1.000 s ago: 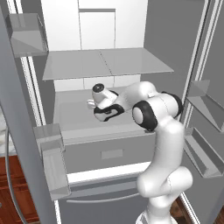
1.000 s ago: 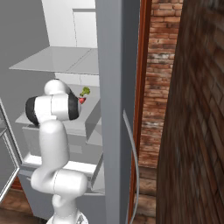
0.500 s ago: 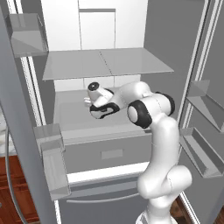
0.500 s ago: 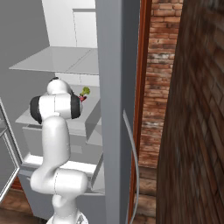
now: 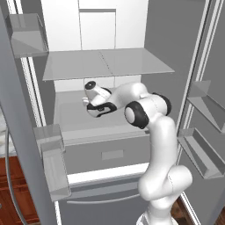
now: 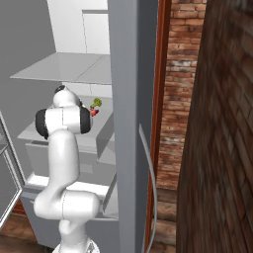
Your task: Take the fish from the fridge and place it on the digital scale on the counter by the fridge. Wait a few seconds for a reading, then move it to the plate on the dining counter.
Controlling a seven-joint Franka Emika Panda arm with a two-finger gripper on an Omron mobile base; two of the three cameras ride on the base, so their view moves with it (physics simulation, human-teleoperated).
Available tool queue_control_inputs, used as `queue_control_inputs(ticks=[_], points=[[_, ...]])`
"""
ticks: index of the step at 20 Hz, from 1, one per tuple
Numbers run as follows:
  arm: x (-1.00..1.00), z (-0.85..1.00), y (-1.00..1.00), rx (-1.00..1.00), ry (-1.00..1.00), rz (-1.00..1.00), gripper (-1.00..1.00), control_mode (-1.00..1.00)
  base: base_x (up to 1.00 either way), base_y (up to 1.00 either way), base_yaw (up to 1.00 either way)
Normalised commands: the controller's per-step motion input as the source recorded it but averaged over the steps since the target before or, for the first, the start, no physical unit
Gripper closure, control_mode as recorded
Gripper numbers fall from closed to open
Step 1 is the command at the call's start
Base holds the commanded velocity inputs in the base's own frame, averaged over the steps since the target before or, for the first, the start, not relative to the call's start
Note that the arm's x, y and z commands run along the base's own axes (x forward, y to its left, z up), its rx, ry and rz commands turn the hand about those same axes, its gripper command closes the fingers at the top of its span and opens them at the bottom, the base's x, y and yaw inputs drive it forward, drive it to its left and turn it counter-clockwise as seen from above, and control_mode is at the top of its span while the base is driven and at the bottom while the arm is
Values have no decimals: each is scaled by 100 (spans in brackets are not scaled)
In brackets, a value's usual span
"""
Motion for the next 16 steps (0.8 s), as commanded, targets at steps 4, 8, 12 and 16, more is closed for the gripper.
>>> queue_control_inputs(ticks=[4,8,12,16], points=[[0,-45,0,0,0,0,100,-100,0,0,0],[0,-43,0,0,0,0,100,-100,0,0,0],[-16,-43,0,0,0,0,100,-100,0,0,0],[-67,-32,-1,2,-6,0,100,-100,0,0,0]])
